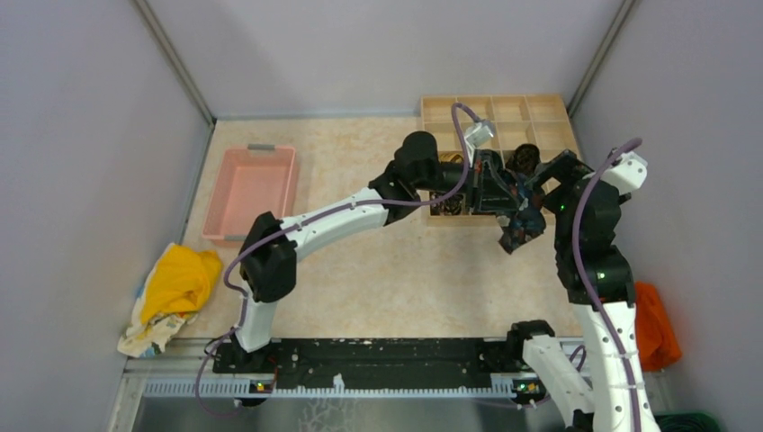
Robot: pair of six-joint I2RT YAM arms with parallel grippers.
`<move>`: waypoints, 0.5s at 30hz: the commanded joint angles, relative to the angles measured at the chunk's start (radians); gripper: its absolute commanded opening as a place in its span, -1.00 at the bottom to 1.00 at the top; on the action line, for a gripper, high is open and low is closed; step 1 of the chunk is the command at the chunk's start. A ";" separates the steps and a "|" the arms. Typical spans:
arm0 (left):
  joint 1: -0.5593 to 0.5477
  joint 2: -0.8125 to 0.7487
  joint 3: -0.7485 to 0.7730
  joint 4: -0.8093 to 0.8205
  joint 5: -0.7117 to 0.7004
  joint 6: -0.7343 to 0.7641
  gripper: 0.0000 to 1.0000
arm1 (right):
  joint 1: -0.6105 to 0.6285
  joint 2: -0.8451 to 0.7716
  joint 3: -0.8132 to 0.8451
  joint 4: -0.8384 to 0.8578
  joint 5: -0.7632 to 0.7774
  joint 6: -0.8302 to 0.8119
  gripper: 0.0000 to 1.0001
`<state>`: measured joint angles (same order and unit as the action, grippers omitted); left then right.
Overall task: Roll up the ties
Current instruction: Place the tie at the center of the board.
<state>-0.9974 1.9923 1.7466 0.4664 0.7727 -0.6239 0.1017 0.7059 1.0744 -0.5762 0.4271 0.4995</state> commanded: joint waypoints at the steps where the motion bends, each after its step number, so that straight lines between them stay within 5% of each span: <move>1: -0.006 0.045 0.094 0.096 0.100 -0.034 -1.00 | -0.007 -0.010 0.003 -0.019 0.058 -0.021 0.88; 4: -0.004 0.035 0.005 0.184 0.112 -0.049 -1.00 | -0.007 -0.005 -0.015 -0.002 0.037 -0.027 0.88; 15: 0.065 -0.001 -0.748 0.491 0.130 -0.029 -1.00 | -0.005 0.033 -0.108 0.021 -0.207 -0.024 0.85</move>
<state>-0.9684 1.9572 1.1721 0.7830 0.8566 -0.6598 0.1017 0.7364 0.9936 -0.5797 0.3290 0.4908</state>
